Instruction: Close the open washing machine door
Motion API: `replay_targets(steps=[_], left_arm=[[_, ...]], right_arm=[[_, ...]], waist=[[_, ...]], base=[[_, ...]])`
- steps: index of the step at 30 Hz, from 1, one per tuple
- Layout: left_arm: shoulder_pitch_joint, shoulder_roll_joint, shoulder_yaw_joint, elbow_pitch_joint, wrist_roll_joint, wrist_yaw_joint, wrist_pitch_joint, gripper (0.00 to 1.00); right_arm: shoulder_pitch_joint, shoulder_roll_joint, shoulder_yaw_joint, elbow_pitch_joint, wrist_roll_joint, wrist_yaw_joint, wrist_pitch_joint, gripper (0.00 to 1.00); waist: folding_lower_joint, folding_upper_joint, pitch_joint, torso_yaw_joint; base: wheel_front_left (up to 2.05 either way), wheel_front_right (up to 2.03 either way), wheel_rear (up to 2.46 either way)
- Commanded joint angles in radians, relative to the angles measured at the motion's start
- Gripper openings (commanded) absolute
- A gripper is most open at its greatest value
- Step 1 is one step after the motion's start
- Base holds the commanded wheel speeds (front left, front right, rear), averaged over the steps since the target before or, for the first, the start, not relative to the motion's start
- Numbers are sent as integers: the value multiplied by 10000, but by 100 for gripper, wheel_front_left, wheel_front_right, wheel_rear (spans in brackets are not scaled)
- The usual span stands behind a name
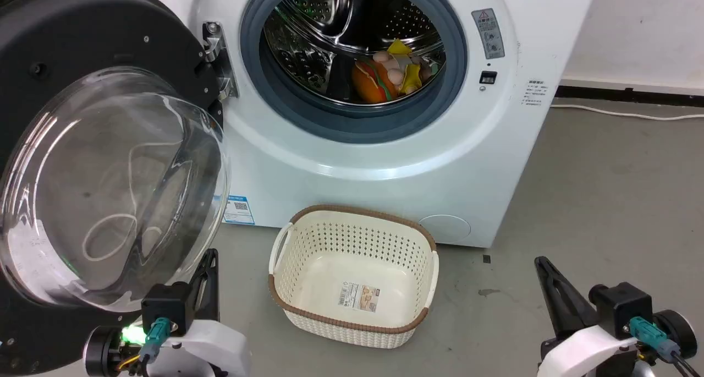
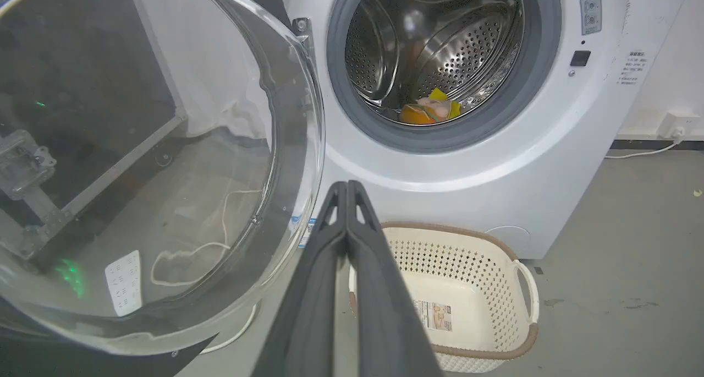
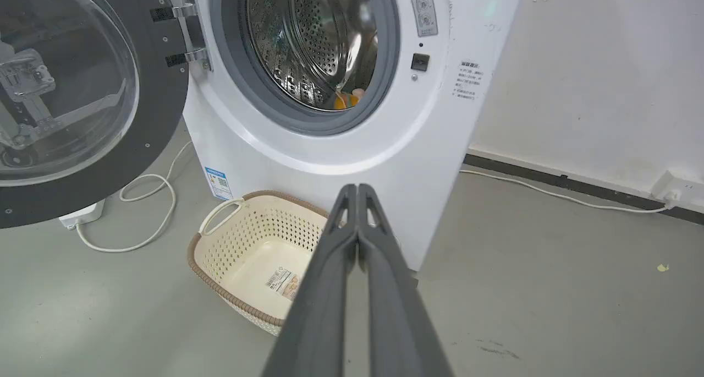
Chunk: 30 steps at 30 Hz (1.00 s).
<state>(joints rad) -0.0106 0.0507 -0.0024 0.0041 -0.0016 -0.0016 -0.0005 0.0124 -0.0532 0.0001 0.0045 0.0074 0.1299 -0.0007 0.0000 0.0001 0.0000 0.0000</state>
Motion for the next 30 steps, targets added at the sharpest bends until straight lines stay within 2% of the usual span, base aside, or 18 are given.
replay_targets(steps=[1, 30], left_arm=[[106, -5, 24, -41, 16, 16, 5, 0], [106, -5, 24, -41, 16, 16, 5, 0]], right_arm=[[-124, 30, -1, -45, -74, 8, 7, 0], [-124, 30, -1, -45, -74, 8, 7, 0]], waist=[[0, -1, 0, 0], [0, -1, 0, 0]], base=[[0, 0, 0], [0, 0, 0]])
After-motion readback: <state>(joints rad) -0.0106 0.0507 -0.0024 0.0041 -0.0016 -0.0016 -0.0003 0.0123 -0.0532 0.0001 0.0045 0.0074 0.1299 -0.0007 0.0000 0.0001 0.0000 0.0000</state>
